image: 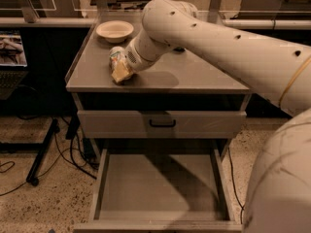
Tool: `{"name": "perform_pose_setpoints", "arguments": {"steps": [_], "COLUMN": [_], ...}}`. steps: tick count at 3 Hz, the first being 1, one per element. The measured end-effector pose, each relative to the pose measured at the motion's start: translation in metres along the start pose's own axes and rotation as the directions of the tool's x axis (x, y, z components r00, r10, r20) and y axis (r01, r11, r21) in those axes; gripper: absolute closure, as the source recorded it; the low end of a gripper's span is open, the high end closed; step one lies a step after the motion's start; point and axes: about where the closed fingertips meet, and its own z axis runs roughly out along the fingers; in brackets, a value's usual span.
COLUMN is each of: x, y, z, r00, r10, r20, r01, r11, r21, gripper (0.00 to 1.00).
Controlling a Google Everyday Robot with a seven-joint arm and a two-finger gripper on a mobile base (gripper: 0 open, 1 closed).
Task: Place 7up can into middle drawer
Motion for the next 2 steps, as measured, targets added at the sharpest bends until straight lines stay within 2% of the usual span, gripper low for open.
{"name": "perform_pose_setpoints", "arguments": {"steps": [1,2], "x": [-0.008,-0.011], "y": [0.006,0.012], "z": [-0.004,-0.019], "r00": [0.998,0.985], "r10": [-0.062,-0.164], "r20": [0.029,0.060], "r01": [0.063,0.169], "r11": [0.9975,0.9810], "r21": [-0.032,-0.095], "gripper": [1.00,1.00]}}
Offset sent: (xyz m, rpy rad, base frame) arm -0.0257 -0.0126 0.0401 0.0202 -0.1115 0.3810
